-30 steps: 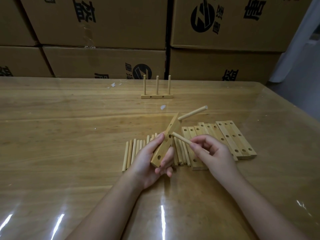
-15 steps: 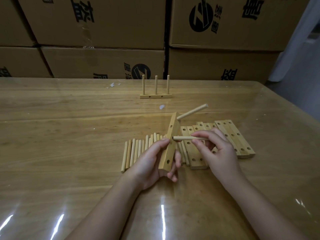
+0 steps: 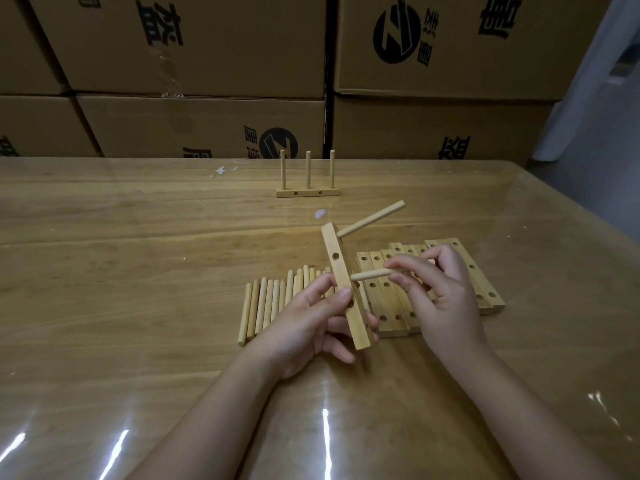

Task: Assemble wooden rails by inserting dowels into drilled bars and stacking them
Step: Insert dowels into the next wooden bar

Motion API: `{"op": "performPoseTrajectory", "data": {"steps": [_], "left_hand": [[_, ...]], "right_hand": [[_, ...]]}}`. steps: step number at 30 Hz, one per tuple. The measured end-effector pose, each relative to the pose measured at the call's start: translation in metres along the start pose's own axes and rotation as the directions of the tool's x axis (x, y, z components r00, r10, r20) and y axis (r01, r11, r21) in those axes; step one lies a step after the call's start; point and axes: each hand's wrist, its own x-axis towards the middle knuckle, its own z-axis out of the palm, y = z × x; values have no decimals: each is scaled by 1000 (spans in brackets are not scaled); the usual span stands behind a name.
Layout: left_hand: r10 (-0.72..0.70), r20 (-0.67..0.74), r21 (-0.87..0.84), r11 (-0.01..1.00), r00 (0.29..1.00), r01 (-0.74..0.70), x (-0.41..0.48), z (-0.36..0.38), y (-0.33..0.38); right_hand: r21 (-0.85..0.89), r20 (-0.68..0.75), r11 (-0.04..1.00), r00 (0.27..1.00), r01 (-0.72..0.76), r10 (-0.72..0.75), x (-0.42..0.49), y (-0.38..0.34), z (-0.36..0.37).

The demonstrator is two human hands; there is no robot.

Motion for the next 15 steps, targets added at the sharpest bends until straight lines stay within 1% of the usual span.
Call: {"op": "performPoseTrajectory", "data": {"steps": [5, 11, 15], "left_hand": [[7, -26, 30, 1000, 1000, -6, 1, 0, -1], [0, -6, 35, 999, 1000, 0, 2, -1, -2], [-15, 0, 40, 999, 1000, 14, 1, -1, -2]], "right_hand": [[-14, -2, 1000, 1000, 2, -2, 0, 2, 0], [-8, 19, 1000, 1000, -14, 14, 1, 3, 0], [-32, 36, 999, 999, 20, -19, 2, 3, -2]]}}
